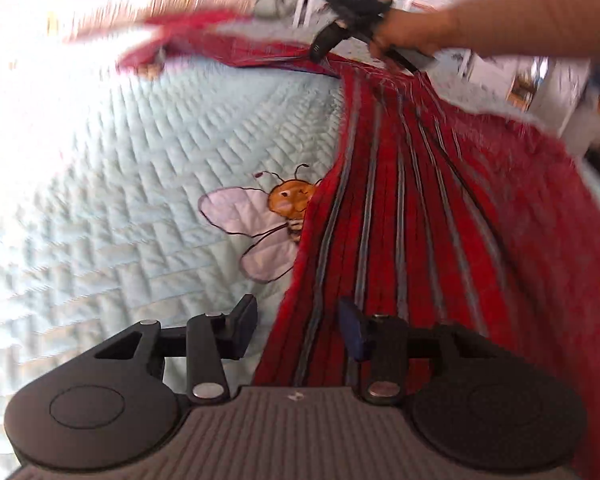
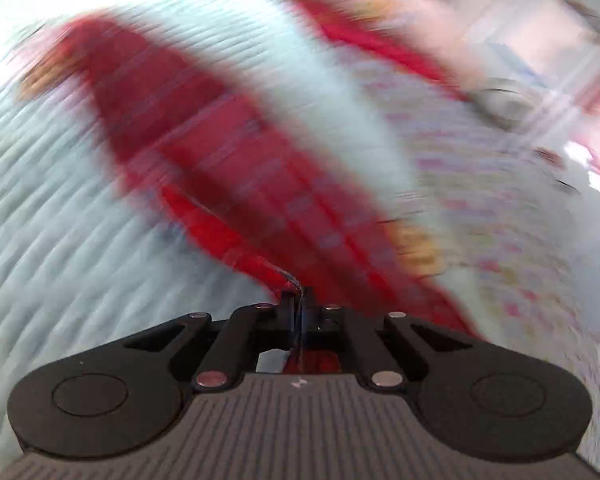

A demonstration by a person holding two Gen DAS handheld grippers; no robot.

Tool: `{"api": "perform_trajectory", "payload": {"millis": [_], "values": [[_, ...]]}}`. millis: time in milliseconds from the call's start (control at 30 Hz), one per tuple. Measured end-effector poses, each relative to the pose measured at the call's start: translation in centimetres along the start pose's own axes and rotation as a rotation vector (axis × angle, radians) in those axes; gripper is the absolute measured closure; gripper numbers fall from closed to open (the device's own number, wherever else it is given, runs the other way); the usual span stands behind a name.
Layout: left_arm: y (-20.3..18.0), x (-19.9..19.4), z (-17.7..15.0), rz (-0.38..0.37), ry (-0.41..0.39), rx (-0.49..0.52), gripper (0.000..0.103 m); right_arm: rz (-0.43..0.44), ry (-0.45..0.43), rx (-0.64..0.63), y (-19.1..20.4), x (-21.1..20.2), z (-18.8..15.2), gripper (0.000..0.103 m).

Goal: Fold clothes

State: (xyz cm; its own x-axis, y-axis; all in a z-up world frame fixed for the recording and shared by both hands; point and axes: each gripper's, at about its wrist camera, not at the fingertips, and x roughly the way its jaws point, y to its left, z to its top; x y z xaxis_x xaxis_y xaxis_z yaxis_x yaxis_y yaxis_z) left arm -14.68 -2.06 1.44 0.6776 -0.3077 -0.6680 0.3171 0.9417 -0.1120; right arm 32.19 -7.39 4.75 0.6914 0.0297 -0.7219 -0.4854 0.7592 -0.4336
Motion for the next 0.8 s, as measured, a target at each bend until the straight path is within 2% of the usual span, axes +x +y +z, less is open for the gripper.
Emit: {"api": "perform_trajectory", "payload": {"millis": [67,233,300,400,467,500,533,667,733,800], "values": [[-0.1,-0.5,-0.7,0.032,-0.022,0.013,0.053,-0.018,0.013,0.064,-0.7,0.7,-0.2,0.102],[0.7,-0.9,-0.9,0.050,-0.036,-0.005,0.052,-0.061,0.045,0.225,-2.4,2.5,-0.8,0.101],[0.9,-0.8,-0.5,0.045,-0.026,-0.007,0.052,-0.033,0.057,0.267,-2.8,3.2,-0.8,0.100],[1.6,-0.6,0.4,0.018,0.011,-0.044,0.051,0.045,0.064,0.269,-3.5,4.4,-0.3,0.097],[2.6,-0.5,1.3,-0.004,0.043,-0.107,0.050,0.115,0.041,0.294,-4.3,3.3,-0.3,0.081],[3.2,-0.4,1.9,-0.012,0.058,-0.143,0.051,0.149,0.019,0.310,-4.6,2.4,-0.3,0.066],[3.5,-0.3,2.5,-0.007,0.071,-0.164,0.051,0.182,-0.013,0.324,-4.8,1.3,-0.5,0.057],[4.2,0.2,5.4,0.046,0.075,-0.170,0.050,0.287,-0.150,0.428,-5.3,-3.5,-2.5,0.052],[4.5,0.7,7.1,0.000,0.050,-0.189,0.049,0.378,-0.185,0.574,-6.3,-5.2,-4.7,0.052],[4.4,1.2,8.6,-0.064,0.017,-0.205,0.049,0.545,-0.151,0.755,-7.1,-5.5,-7.5,0.055]]}}
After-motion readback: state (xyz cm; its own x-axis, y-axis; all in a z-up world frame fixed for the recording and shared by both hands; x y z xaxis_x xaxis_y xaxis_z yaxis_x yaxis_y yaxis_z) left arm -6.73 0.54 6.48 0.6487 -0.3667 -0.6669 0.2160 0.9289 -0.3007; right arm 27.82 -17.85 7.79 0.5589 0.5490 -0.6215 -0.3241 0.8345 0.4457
